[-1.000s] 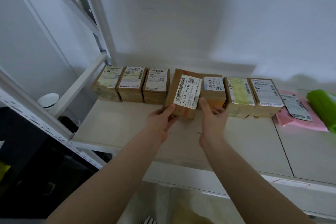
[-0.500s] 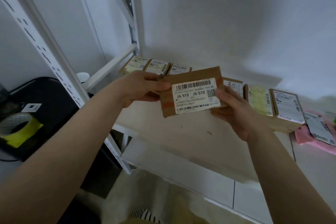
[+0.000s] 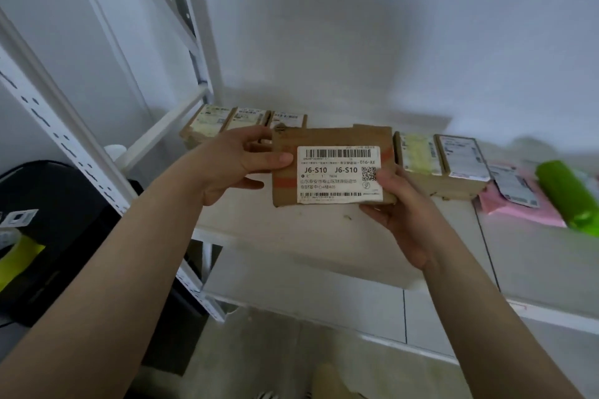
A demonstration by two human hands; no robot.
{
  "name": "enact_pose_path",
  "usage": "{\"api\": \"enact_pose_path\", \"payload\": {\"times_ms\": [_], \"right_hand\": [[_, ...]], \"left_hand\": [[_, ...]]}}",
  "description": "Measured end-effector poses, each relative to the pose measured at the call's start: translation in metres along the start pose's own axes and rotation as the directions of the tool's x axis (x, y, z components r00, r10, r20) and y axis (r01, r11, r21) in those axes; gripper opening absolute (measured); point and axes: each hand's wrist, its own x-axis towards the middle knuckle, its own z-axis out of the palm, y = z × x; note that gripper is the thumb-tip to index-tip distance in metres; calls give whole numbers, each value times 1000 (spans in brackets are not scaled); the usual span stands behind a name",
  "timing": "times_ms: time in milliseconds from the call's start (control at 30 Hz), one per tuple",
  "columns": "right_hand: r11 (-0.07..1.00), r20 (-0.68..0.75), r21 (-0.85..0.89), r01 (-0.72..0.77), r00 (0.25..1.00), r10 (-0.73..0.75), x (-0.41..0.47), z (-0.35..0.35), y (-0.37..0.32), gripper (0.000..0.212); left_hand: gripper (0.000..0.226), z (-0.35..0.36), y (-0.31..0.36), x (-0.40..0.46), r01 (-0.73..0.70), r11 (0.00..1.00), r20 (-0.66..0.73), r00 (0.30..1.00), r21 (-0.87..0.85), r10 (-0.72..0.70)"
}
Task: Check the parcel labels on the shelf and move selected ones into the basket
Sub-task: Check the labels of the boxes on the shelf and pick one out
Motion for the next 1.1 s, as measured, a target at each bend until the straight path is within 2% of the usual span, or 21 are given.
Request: {"api": "enact_pose_path", "payload": {"times_ms": [100,200,300,400,533,600,700,767,867,933,1000,1100], "right_hand": [[998,-59,-52,41,997,-44,-32,-14,-2,63],[997,-166,-70,28,985,-40,-78,-35,4,59],[996,-261,-91,-9,965,-16,-126,-61,18,59],[994,-356,-101,-51,934,12,-173,-92,30,61],[997,-500,-32,-73,865,47,-233,-135,47,69],[998,-603,49,-46,795,67,-259,-158,61,88],[971,-721,234,40,678,146,-300,-190,90,129],[944,-726,326,50,653,216,-323,-203,107,139],[924,-721,379,54,644,257,-358,-227,127,122],[913,-765,390,119,594,249,-394,-260,139,106],[894,-806,407,186,534,256,-427,-294,147,101],[884,-834,422,204,470,289,-478,-341,159,102]], "left_hand": [[67,18,6,-1,2,996,129,992,93,-14],[73,48,2,-1,10,986,328,942,167,-65],[73,89,-13,-4,23,984,485,868,177,-107],[65,141,-29,-12,83,993,597,794,85,-118],[57,221,-43,-22,167,985,745,650,48,-147],[51,264,-45,-29,194,980,778,608,47,-157],[26,335,-48,-46,214,976,774,609,49,-173],[17,384,-49,-57,240,970,761,622,42,-186],[19,464,-56,-78,263,962,771,598,71,-221],[21,530,-60,-101,264,959,797,557,99,-236],[20,587,-65,-120,293,950,809,529,111,-258],[25,665,-75,-150,366,919,825,467,147,-318]]}}
